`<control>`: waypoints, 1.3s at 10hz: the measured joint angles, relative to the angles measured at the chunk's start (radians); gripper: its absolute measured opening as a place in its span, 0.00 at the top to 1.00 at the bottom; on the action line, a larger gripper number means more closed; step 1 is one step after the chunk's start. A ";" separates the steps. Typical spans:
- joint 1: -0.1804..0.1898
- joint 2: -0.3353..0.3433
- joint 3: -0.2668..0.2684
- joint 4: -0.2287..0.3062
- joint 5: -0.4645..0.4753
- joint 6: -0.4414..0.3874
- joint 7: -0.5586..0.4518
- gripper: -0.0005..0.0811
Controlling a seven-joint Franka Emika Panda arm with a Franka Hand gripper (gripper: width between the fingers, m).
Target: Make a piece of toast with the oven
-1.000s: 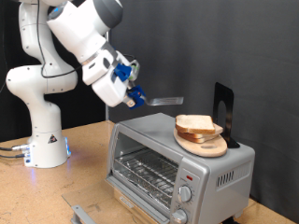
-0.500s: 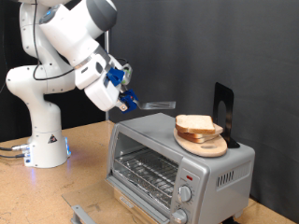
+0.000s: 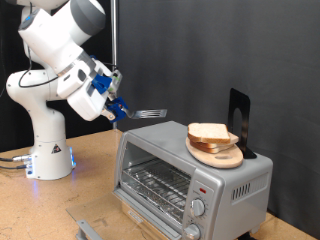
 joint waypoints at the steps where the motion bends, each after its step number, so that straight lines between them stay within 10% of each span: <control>1: -0.008 -0.016 -0.014 -0.012 -0.007 -0.021 -0.003 0.54; 13: -0.007 0.102 0.097 0.054 -0.117 0.018 0.191 0.54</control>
